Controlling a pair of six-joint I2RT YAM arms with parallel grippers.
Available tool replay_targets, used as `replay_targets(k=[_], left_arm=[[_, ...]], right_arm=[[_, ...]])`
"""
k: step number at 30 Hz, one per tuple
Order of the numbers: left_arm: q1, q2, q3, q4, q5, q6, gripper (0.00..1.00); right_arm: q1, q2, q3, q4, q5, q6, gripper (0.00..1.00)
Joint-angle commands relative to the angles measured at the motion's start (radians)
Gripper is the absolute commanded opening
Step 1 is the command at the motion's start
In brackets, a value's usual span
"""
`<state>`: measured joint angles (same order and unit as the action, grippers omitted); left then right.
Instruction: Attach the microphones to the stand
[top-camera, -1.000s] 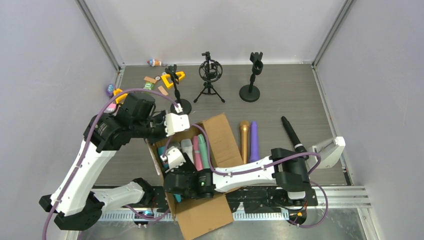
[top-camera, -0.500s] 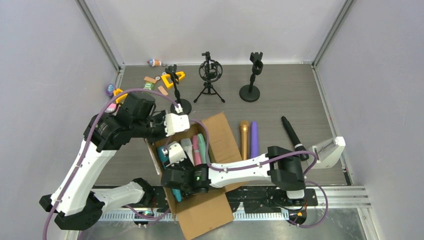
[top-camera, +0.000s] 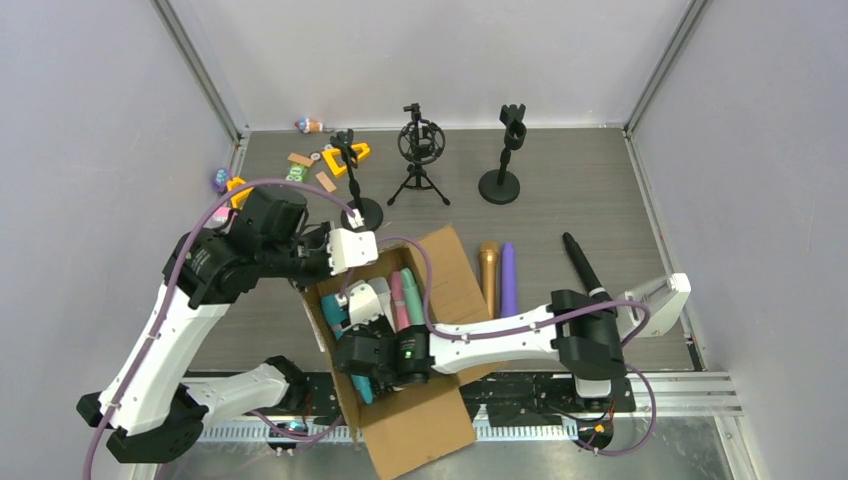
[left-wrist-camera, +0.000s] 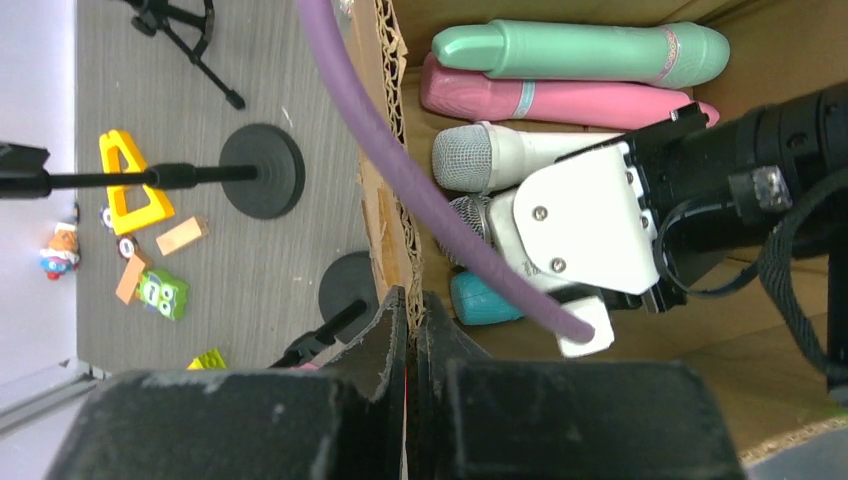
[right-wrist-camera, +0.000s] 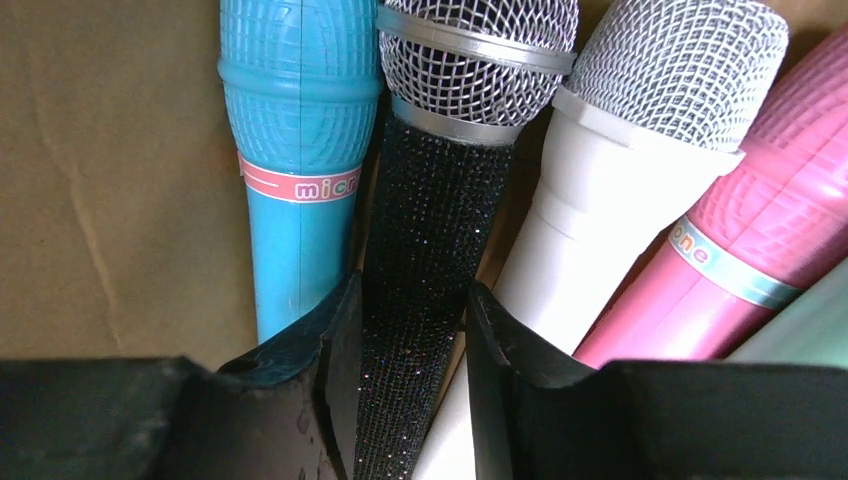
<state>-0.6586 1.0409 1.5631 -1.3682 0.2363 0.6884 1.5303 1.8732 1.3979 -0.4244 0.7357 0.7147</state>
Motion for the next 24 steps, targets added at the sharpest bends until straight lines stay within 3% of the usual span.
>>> replay_targets(k=[1,12,20,24], left_arm=[[-0.019,-0.028,0.003,0.000,0.117,-0.012,0.00],[-0.019,-0.041,-0.027,0.008,0.089,0.000,0.00],[-0.019,-0.050,-0.049,0.009,0.060,0.010,0.00],[-0.021,-0.047,-0.043,0.010,0.058,0.013,0.00]], right_arm=[[0.011,-0.127,-0.083,-0.011,0.021,-0.071,0.05],[0.037,-0.375,-0.159,-0.016,0.042,-0.077,0.05],[0.029,-0.607,-0.249,-0.214,0.188,-0.022,0.05],[-0.044,-0.734,-0.330,-0.310,0.208,-0.005,0.05]])
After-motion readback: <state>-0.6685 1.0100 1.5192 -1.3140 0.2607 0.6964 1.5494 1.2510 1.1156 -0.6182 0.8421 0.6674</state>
